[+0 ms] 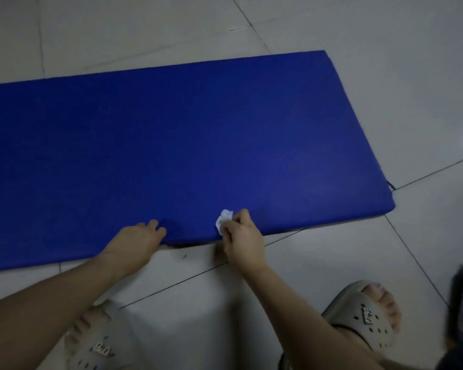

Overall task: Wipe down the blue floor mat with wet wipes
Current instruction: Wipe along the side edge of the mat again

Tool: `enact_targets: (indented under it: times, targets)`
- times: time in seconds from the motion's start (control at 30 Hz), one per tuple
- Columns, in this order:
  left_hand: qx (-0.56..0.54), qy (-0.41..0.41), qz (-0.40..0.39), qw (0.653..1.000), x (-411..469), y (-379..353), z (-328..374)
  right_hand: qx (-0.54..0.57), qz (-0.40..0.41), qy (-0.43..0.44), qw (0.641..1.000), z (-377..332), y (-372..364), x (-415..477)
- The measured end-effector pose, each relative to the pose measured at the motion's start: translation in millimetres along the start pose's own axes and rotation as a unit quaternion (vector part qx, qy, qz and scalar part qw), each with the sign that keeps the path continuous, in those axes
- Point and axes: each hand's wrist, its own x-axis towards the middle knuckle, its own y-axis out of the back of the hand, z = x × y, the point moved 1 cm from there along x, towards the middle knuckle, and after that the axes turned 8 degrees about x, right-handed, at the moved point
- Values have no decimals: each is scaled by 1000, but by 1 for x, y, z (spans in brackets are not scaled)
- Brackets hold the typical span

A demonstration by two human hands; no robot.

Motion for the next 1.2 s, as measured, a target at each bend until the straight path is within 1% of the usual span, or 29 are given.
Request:
enact_targets:
  times: [0.07, 0.13, 0.17, 0.23, 0.33, 0.37, 0.43, 0.53, 0.57, 0.63, 0.67, 0.7, 0.73, 0.8, 0.87, 0.97, 1.0, 1.07, 1.13, 1.2]
  targets:
    - [-12, 55, -16, 998, -17, -14, -21, -17, -64, 35, 997, -20, -18, 0]
    - [-19, 82, -16, 996, -23, -17, -30, -28, -116, 61, 991, -32, -35, 2]
    - [-37, 77, -6, 996, -20, -13, -27, -27, -126, 71, 989, -35, -42, 3]
    - [-104, 41, 17, 994, -4, 5, -9, -21, -125, 77, 989, -38, -47, 8]
    - [-197, 1, 44, 979, 32, 39, 35, -25, -115, 65, 991, -27, -35, 13]
    - [-205, -15, 42, 978, 43, 47, 46, -25, -97, 45, 994, -16, -25, 14]
    - [-176, -53, 32, 982, 57, 56, 59, -12, -43, -26, 999, 15, 7, 13]
    - [-135, -98, 37, 985, 64, 54, 58, -26, 50, -132, 990, 79, 77, 2]
    - [-128, -104, 44, 985, 65, 53, 56, -25, 84, -174, 981, 99, 101, -1]
    - [-128, -107, 66, 984, 64, 54, 58, -8, 168, -254, 952, 127, 131, -2]
    - [-135, -109, 79, 982, 64, 57, 64, -1, 204, -281, 938, 132, 135, -1]
    - [-142, -111, 89, 980, 66, 62, 74, -3, 223, -292, 930, 130, 133, -1]
    - [-153, -109, 93, 978, 69, 68, 86, -8, 222, -289, 931, 124, 126, -1]
    - [-198, -77, 82, 974, 78, 77, 104, -13, 190, -250, 949, 99, 101, -6]
    - [-217, -46, 39, 974, 89, 83, 110, 0, 143, -181, 973, 68, 65, -10]
    - [-194, -63, -21, 979, 101, 86, 108, 15, 47, -87, 995, 25, 14, -12]
    - [-195, -64, -32, 978, 103, 87, 108, 5, 33, -62, 998, 21, 11, -11]
    - [-196, -65, -51, 977, 107, 92, 108, 2, 43, -22, 999, 36, 27, -8]
    - [-194, -66, -68, 976, 107, 96, 109, -14, 76, -53, 996, 69, 66, -7]
    - [-195, -66, -69, 976, 106, 96, 109, -59, 134, -134, 980, 109, 107, -2]
